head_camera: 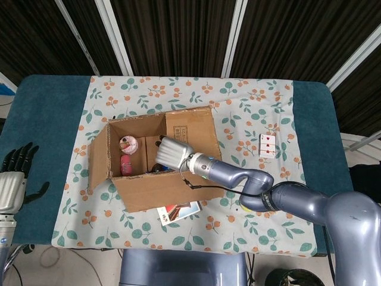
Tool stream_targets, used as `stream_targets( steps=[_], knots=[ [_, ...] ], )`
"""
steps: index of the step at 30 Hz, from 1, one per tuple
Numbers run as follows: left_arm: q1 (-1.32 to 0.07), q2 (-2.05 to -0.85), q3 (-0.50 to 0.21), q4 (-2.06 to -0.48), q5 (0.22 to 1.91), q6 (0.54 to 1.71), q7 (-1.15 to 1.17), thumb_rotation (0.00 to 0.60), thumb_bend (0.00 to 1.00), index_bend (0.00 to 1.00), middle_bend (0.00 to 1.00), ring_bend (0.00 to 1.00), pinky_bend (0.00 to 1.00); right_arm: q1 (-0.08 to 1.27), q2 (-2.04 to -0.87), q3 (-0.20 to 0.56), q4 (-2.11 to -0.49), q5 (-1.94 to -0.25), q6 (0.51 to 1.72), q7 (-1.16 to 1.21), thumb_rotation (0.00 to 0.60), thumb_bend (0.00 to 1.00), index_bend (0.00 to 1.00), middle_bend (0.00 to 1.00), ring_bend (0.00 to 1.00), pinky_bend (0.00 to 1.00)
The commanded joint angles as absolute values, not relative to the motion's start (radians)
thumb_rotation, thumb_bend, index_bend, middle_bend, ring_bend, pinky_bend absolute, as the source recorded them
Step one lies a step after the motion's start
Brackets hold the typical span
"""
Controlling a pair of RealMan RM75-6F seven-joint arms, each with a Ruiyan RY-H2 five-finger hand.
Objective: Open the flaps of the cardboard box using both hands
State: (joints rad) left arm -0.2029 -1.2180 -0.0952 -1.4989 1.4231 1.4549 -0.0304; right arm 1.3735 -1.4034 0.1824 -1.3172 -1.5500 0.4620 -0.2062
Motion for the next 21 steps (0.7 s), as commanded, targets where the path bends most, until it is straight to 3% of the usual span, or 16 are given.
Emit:
stream_targets(
  steps=[1, 21],
  knots=[
    [-0.203, -1.218, -0.095, -1.5, 1.424, 1.453, -0.031, 0.6, 0.25, 0.0, 0.0, 0.0, 0.01, 1.377, -1.372, 0.177, -1.351, -1.559, 0.465, -0.223, 0.6, 1.0, 0.64, 0.49, 0.26, 0.29],
    [-0.198, -1.215, -0.095, -1.507, 1.434, 1.45, -0.036, 0.6, 0.25, 0.0, 0.0, 0.0, 0.01, 1.381, -1.198, 0.195, -1.485, -1.526, 0.47, -0.373, 0.6, 1.0, 0.64, 0.49, 0.26, 0.29]
  ],
)
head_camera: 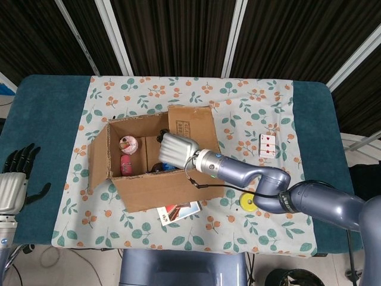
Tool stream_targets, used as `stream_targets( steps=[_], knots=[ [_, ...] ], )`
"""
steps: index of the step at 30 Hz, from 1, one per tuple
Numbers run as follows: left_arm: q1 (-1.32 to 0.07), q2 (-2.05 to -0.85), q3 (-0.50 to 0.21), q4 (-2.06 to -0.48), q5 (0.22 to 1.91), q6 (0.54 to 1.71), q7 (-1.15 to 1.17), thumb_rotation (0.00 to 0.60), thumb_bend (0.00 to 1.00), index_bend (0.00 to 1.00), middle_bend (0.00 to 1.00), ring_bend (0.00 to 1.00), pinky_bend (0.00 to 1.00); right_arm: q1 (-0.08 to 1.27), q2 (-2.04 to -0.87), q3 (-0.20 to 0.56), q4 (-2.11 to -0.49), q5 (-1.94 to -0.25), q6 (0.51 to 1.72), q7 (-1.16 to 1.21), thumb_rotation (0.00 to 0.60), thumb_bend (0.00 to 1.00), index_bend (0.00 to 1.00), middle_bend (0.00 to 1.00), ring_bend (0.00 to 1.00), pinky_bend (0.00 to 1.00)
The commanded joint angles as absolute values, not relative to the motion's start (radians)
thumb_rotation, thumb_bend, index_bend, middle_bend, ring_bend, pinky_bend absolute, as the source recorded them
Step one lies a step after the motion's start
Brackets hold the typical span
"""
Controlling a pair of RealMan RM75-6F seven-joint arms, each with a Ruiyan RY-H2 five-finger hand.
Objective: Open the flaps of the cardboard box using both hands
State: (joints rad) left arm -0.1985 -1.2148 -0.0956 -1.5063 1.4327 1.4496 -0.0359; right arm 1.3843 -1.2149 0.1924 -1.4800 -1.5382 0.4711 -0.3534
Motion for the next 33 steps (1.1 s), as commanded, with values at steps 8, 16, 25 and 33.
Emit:
stream_targets(
  steps=[8, 16, 25, 33],
  knots=[
    [-0.198, -1.216, -0.093, -1.509, 1.441, 1.449, -0.032, 0.6, 0.25, 0.0, 0.0, 0.0, 0.01, 1.355, -1.127, 0.191, -1.485, -1.462, 0.466, -0.447, 0.6, 1.0, 0.64, 0.49, 0.26, 0.29],
    [-0.196, -1.218, -0.091, -1.51, 1.448, 1.451, -0.031, 0.6, 0.26, 0.0, 0.0, 0.0, 0.01, 1.318, -1.056, 0.173, -1.5, -1.412, 0.482, -0.519, 0.6, 1.0, 0.64, 0.49, 0.26, 0.29],
    [-0.195, -1.219, -0.091, -1.509, 1.453, 1.454, -0.03, 0.6, 0.26, 0.0, 0.0, 0.0, 0.01, 1.272, -0.994, 0.162, -1.556, -1.329, 0.504, -0.533, 0.6, 1.0, 0.63, 0.45, 0.25, 0.28],
    [-0.193, -1.22, -0.091, -1.512, 1.454, 1.453, -0.028, 0.6, 0.26, 0.0, 0.0, 0.0, 0.01, 1.244, -0.963, 0.168, -1.599, -1.316, 0.541, -0.501, 0.6, 1.0, 0.55, 0.42, 0.24, 0.28]
  ],
)
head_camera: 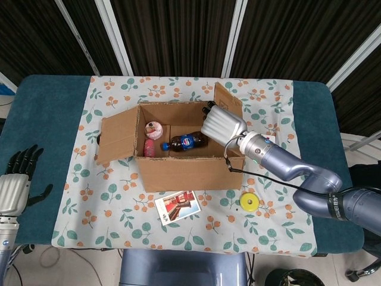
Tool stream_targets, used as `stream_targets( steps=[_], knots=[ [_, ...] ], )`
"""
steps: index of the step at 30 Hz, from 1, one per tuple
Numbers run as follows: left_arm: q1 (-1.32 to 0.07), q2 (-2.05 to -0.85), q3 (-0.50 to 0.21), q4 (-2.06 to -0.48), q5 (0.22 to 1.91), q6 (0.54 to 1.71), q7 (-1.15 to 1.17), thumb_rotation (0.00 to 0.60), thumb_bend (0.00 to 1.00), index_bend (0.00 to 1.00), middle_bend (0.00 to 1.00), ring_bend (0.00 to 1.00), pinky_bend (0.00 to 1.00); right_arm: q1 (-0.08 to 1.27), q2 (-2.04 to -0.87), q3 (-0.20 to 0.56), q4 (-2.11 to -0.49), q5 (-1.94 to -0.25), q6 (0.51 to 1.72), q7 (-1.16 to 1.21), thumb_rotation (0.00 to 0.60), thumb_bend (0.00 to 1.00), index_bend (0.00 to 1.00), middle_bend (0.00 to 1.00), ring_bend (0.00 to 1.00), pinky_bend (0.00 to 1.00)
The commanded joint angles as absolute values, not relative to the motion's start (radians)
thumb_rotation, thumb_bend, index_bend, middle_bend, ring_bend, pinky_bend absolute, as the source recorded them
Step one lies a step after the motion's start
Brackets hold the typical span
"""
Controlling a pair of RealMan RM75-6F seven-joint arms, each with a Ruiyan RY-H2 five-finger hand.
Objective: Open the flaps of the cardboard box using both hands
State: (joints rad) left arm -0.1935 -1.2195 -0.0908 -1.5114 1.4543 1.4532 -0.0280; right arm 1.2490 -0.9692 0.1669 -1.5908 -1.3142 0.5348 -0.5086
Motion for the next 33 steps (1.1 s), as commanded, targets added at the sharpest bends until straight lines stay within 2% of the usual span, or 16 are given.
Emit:
stream_targets(
  steps=[1, 15, 29, 33],
  knots=[
    [-0.193, -1.22, -0.091, -1.512, 1.454, 1.452, -0.028, 0.6, 0.26, 0.0, 0.0, 0.0, 0.01, 1.242, -0.96, 0.169, -1.604, -1.318, 0.544, -0.497, 0.6, 1.0, 0.55, 0.42, 0.24, 0.28],
    [-0.192, -1.219, -0.092, -1.515, 1.456, 1.453, -0.028, 0.6, 0.26, 0.0, 0.0, 0.0, 0.01, 1.205, -0.887, 0.164, -1.64, -1.357, 0.577, -0.477, 0.6, 0.98, 0.52, 0.41, 0.24, 0.28],
    [-0.191, -1.223, -0.09, -1.511, 1.463, 1.454, -0.027, 0.6, 0.27, 0.0, 0.0, 0.0, 0.01, 1.11, -0.794, 0.121, -1.64, -1.334, 0.623, -0.515, 0.6, 0.98, 0.52, 0.4, 0.23, 0.28],
    [-0.191, -1.225, -0.089, -1.51, 1.464, 1.452, -0.026, 0.6, 0.27, 0.0, 0.0, 0.0, 0.01, 1.072, -0.77, 0.111, -1.641, -1.314, 0.642, -0.51, 0.6, 0.96, 0.47, 0.39, 0.21, 0.28]
  ],
)
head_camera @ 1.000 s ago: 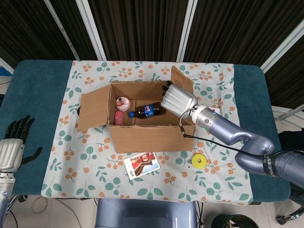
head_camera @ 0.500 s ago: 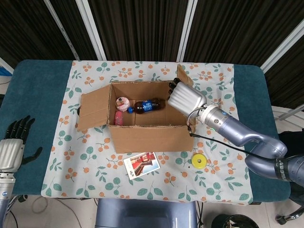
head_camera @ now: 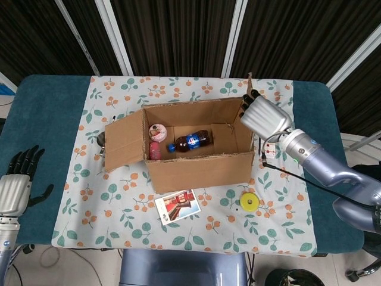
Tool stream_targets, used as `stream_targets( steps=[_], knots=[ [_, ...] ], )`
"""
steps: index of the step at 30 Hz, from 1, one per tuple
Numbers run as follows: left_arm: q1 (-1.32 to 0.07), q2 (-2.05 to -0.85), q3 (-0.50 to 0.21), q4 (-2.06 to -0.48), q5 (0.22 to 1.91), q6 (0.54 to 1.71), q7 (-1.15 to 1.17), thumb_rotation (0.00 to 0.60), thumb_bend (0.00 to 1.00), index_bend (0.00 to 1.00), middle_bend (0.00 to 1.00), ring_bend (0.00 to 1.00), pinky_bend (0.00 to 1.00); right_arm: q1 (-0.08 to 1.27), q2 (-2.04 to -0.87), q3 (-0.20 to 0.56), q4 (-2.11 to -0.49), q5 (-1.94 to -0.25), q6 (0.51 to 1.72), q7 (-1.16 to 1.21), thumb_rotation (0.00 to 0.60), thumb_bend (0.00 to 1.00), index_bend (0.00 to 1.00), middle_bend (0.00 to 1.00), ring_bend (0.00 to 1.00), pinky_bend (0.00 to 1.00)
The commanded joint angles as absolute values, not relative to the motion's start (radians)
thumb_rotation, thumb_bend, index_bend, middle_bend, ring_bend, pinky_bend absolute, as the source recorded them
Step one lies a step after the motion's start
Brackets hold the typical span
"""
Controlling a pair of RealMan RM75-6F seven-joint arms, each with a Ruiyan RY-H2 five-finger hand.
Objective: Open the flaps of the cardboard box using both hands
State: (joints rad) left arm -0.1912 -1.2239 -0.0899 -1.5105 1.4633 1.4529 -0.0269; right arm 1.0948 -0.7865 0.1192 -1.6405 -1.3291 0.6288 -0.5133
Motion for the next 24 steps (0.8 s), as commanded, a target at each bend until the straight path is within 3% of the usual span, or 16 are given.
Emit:
stream_targets(
  steps=[1, 14, 19, 24],
  knots=[
    [-0.191, -1.225, -0.089, -1.509, 1.465, 1.452, -0.025, 0.6, 0.27, 0.0, 0.0, 0.0, 0.01, 1.066, -0.767, 0.11, -1.643, -1.311, 0.646, -0.507, 0.6, 0.94, 0.45, 0.38, 0.21, 0.27],
    [-0.19, -1.23, -0.087, -1.505, 1.467, 1.453, -0.01, 0.6, 0.27, 0.0, 0.0, 0.0, 0.01, 0.989, -0.747, 0.104, -1.632, -1.296, 0.686, -0.463, 0.6, 0.63, 0.33, 0.34, 0.2, 0.26],
    [-0.19, -1.231, -0.086, -1.505, 1.467, 1.452, -0.004, 0.6, 0.27, 0.0, 0.0, 0.0, 0.01, 0.969, -0.746, 0.102, -1.629, -1.31, 0.698, -0.451, 0.6, 0.5, 0.22, 0.27, 0.17, 0.25],
    [-0.189, -1.231, -0.085, -1.505, 1.468, 1.454, -0.001, 0.6, 0.27, 0.0, 0.0, 0.0, 0.01, 0.947, -0.74, 0.102, -1.624, -1.316, 0.714, -0.439, 0.6, 0.4, 0.17, 0.24, 0.16, 0.25]
  ],
)
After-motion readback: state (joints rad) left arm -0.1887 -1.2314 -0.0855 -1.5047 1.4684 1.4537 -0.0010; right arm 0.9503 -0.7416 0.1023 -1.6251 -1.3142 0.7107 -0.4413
